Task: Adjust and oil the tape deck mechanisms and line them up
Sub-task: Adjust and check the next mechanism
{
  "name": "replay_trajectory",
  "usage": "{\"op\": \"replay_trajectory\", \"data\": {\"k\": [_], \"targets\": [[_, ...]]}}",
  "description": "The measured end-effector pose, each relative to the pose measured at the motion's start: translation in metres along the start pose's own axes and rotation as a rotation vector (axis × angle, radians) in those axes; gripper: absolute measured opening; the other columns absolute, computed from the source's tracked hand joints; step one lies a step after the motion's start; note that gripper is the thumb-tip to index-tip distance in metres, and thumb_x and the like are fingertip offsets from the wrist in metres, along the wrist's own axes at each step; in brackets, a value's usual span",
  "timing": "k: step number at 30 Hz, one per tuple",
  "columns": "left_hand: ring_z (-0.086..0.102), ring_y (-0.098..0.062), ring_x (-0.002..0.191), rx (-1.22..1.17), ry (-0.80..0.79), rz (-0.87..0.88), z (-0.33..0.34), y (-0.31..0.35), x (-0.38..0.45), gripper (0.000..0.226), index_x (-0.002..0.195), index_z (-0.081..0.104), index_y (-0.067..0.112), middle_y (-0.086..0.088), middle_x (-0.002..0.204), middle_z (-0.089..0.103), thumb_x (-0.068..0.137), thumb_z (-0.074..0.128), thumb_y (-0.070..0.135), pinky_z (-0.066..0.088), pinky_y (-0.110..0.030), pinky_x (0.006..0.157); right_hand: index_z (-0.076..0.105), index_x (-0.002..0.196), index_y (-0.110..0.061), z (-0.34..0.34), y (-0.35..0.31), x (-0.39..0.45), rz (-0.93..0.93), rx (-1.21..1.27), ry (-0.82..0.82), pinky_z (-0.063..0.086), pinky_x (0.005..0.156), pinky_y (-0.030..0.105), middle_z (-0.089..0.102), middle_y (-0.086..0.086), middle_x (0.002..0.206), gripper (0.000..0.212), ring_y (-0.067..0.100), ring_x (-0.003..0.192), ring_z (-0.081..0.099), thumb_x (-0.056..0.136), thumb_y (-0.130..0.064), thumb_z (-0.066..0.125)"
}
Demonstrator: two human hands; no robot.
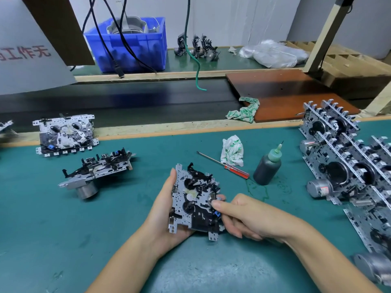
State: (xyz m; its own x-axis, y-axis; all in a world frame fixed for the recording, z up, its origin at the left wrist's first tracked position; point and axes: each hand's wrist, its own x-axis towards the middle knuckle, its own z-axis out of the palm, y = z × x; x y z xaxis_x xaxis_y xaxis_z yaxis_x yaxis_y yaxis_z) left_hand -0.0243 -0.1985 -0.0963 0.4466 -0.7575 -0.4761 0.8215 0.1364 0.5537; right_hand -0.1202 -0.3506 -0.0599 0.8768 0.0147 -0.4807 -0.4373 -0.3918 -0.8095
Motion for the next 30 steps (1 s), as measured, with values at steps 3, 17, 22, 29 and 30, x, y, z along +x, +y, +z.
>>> {"op": "replay_trajectory", "data": {"k": [3, 17, 22, 29, 30], "targets": [[0.069, -0.03, 0.097, -0.022, 0.017, 0.018, 0.002, -0.001, 0.0, 0.071, 0.097, 0.076, 0.007, -0.021, 0.112, 0.068, 0.086, 0.038, 0.066, 0.054, -0.037, 0.076, 0.041, 0.036, -0.019, -0.003, -0.001, 0.001, 0.021, -0.039, -0.006, 0.03, 0.045, 0.025, 0.027, -0.002, 0.026, 0.068, 0.012, 0.026, 0.023, 0.097, -0.048, 0.036], [0.067, -0.032, 0.1, 0.015, 0.018, 0.009, 0.006, 0.0, -0.006, 0.075, 0.102, 0.074, 0.004, -0.024, 0.116, 0.065, 0.085, 0.036, 0.067, 0.048, -0.042, 0.087, 0.038, 0.037, -0.019, -0.005, 0.001, 0.0, -0.019, -0.09, -0.029, 0.026, 0.037, 0.019, 0.027, 0.003, 0.033, 0.068, 0.013, 0.03, 0.025, 0.097, -0.051, 0.035], [0.06, -0.036, 0.113, -0.097, -0.033, 0.056, 0.006, -0.002, -0.012, 0.086, 0.114, 0.066, -0.002, -0.026, 0.127, 0.058, 0.084, 0.033, 0.071, 0.048, -0.046, 0.092, 0.045, 0.038, -0.018, -0.003, 0.006, -0.001, -0.049, 0.107, 0.136, 0.024, 0.036, 0.017, 0.028, 0.0, 0.027, 0.066, 0.013, 0.027, 0.021, 0.095, -0.05, 0.038], [0.05, -0.048, 0.121, -0.207, -0.05, 0.06, 0.005, -0.001, -0.012, 0.101, 0.123, 0.055, -0.013, -0.036, 0.132, 0.048, 0.077, 0.04, 0.075, 0.042, -0.059, 0.098, 0.055, 0.072, -0.022, -0.019, 0.016, 0.003, -0.014, -0.27, 0.633, 0.04, 0.051, 0.026, 0.057, -0.001, 0.05, 0.035, 0.012, 0.047, 0.051, 0.099, -0.037, 0.037], [0.049, -0.047, 0.122, -0.178, -0.07, 0.047, 0.003, -0.001, -0.012, 0.1, 0.121, 0.056, -0.012, -0.034, 0.133, 0.047, 0.077, 0.04, 0.076, 0.039, -0.058, 0.101, 0.058, 0.077, -0.027, -0.017, 0.017, 0.002, 0.01, -0.493, 0.713, 0.042, 0.059, 0.028, 0.062, -0.006, 0.061, 0.031, 0.012, 0.062, 0.058, 0.097, -0.041, 0.039]]}}
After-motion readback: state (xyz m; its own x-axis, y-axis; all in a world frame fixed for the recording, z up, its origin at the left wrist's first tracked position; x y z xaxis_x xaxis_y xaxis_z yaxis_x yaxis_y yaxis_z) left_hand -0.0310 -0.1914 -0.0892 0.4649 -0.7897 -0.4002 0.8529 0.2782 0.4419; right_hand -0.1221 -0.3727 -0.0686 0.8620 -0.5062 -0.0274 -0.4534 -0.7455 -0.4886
